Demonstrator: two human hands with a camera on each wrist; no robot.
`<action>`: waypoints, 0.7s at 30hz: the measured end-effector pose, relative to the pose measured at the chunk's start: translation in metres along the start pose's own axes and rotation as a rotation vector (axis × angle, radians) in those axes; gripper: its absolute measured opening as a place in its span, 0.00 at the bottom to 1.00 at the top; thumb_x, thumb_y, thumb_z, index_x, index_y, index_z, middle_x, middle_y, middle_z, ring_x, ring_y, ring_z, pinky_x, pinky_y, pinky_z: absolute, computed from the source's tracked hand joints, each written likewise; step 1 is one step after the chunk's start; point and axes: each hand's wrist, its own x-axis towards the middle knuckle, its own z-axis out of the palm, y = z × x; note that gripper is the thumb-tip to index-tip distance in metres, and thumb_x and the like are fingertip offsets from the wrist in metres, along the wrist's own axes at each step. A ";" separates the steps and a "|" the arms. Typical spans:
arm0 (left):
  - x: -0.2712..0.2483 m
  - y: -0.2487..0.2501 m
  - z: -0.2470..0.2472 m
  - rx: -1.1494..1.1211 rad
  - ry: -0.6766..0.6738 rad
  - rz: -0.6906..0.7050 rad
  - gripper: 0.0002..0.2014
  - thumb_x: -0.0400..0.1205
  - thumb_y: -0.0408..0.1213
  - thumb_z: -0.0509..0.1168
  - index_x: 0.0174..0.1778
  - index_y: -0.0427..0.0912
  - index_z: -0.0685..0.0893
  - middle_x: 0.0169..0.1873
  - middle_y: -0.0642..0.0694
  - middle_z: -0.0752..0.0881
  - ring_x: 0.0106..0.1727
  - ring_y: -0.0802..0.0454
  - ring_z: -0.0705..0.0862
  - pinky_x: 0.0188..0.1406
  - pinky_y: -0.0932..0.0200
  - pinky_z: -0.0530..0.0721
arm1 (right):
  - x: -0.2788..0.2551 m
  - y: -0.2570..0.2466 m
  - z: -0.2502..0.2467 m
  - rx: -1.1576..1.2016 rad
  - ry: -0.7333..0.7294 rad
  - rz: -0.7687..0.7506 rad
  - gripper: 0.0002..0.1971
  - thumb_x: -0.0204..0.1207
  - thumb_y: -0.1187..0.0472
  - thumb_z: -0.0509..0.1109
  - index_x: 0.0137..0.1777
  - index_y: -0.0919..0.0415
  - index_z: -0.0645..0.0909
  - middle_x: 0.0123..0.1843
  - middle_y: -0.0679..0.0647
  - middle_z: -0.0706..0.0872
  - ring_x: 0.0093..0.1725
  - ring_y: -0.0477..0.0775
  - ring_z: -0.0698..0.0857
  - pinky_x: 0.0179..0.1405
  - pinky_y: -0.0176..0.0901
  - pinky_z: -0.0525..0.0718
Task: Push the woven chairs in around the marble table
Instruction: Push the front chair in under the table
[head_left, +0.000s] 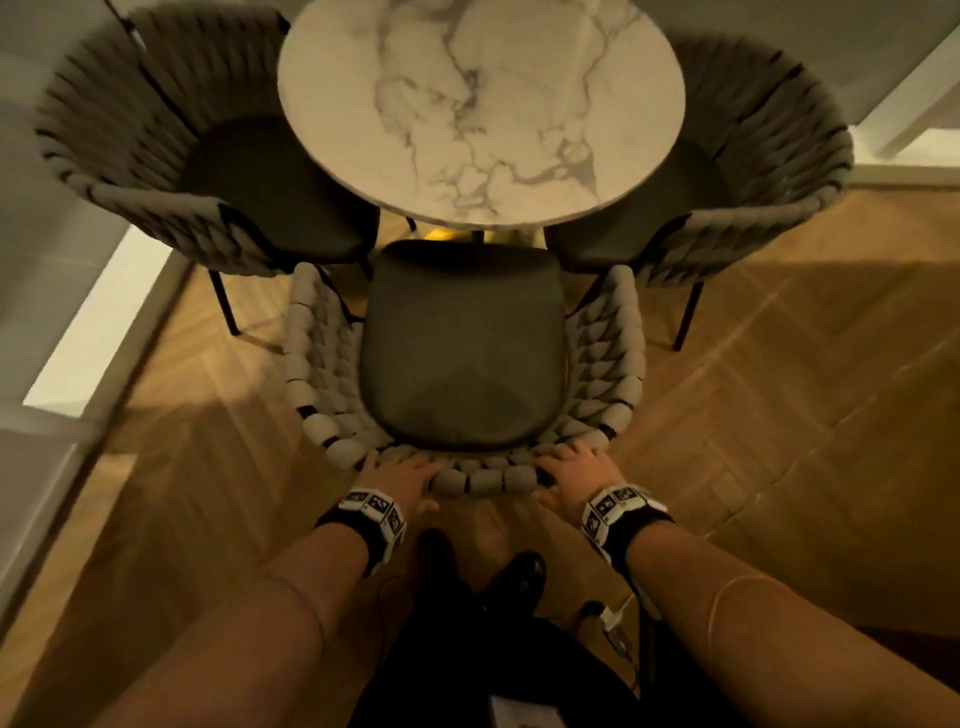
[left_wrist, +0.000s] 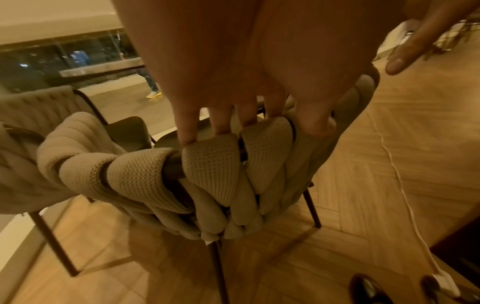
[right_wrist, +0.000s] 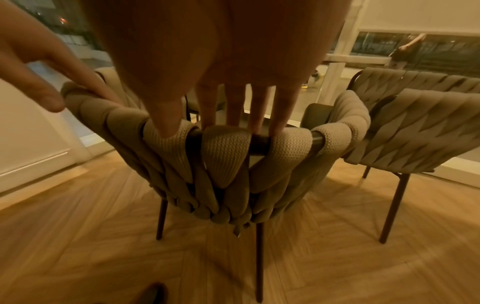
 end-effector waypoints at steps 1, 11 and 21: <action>0.002 0.002 0.001 -0.010 0.001 -0.020 0.31 0.81 0.54 0.61 0.80 0.61 0.58 0.83 0.53 0.61 0.84 0.45 0.57 0.80 0.29 0.52 | 0.001 0.000 0.002 -0.003 -0.001 0.005 0.28 0.80 0.41 0.59 0.79 0.44 0.64 0.80 0.51 0.68 0.77 0.61 0.66 0.73 0.56 0.69; -0.002 0.019 0.006 -0.052 0.152 -0.150 0.25 0.86 0.41 0.58 0.79 0.61 0.62 0.81 0.52 0.65 0.82 0.42 0.59 0.81 0.30 0.46 | 0.006 0.007 -0.006 -0.145 -0.004 0.014 0.24 0.83 0.51 0.56 0.78 0.36 0.61 0.81 0.50 0.68 0.79 0.62 0.64 0.74 0.64 0.62; 0.019 0.023 -0.009 -0.007 0.140 -0.149 0.26 0.84 0.42 0.60 0.79 0.61 0.63 0.79 0.49 0.69 0.80 0.41 0.64 0.80 0.30 0.50 | 0.010 0.023 -0.015 -0.142 -0.004 0.024 0.27 0.83 0.56 0.55 0.79 0.35 0.58 0.84 0.47 0.62 0.82 0.63 0.57 0.74 0.64 0.61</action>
